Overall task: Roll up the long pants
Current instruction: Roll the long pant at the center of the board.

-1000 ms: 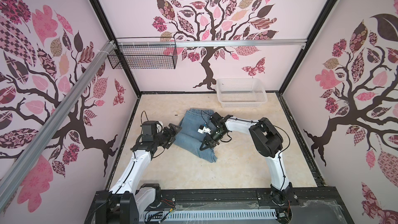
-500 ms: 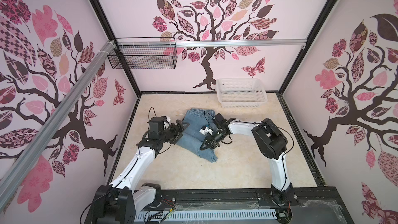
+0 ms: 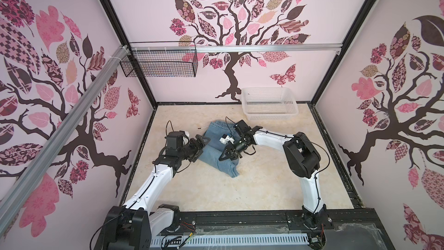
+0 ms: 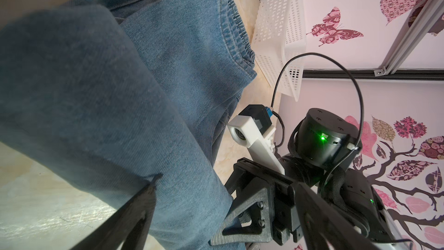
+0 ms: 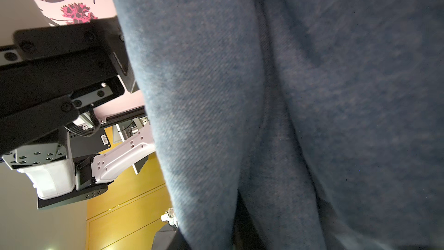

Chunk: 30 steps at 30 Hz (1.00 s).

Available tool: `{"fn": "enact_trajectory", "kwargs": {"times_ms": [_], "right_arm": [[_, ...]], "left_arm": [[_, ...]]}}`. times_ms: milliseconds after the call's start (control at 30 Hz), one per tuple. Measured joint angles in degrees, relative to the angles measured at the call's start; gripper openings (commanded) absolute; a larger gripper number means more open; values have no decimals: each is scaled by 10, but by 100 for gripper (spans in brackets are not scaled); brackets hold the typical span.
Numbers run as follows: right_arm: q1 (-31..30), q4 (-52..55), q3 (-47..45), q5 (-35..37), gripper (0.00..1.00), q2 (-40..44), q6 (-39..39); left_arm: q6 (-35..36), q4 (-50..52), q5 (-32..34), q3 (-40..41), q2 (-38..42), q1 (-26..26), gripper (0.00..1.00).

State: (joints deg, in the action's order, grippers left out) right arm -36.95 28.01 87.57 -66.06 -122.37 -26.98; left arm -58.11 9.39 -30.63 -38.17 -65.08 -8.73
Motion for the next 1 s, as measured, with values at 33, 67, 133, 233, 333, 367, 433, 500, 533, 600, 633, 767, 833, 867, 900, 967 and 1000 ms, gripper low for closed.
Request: {"fn": "enact_trajectory", "kwargs": {"times_ms": [33,67,133,233,333,367,433,500,533,600,633,767,833,867,900,967,1000], "right_arm": [[0,5,8,-1,8,-8,1],[1,9,17,-2,9,-18,2],[2,17,26,-5,9,-33,4],[7,31,35,-14,10,-47,6],[10,39,45,-20,11,-54,8],[12,40,48,-22,11,-57,8],[16,39,50,-23,13,-60,8],[23,33,51,-24,22,-65,4],[27,28,51,-27,30,-69,1],[38,21,52,-28,39,-77,-5],[46,17,54,-25,41,-80,-4],[76,43,88,20,40,-87,16],[82,69,106,72,43,-78,39],[84,83,111,107,46,-68,51],[85,97,112,143,47,-53,60],[79,115,103,228,49,-5,73],[72,119,96,265,49,22,76]], "left_arm": [[-1,-3,0,-3,-6,0,93],[-2,-5,1,-7,-13,0,93],[-3,-12,2,-16,-29,0,93],[-3,-30,5,-35,-61,0,93],[-1,-56,6,-55,-114,0,93],[0,-69,5,-58,-137,0,92],[-1,-97,0,-59,-180,0,92],[-2,-130,-9,-59,-224,-2,92],[-3,-148,-13,-59,-244,-3,92],[-3,-178,-18,-61,-275,-3,92],[-3,-191,-21,-65,-289,-3,91],[-4,-231,-30,-87,-332,-3,91],[-4,-246,-31,-97,-347,-3,91],[-3,-252,-33,-101,-353,-3,91],[-3,-257,-35,-103,-358,-3,91],[-3,-269,-39,-105,-365,-3,91],[-3,-273,-40,-105,-367,-3,91]]}}
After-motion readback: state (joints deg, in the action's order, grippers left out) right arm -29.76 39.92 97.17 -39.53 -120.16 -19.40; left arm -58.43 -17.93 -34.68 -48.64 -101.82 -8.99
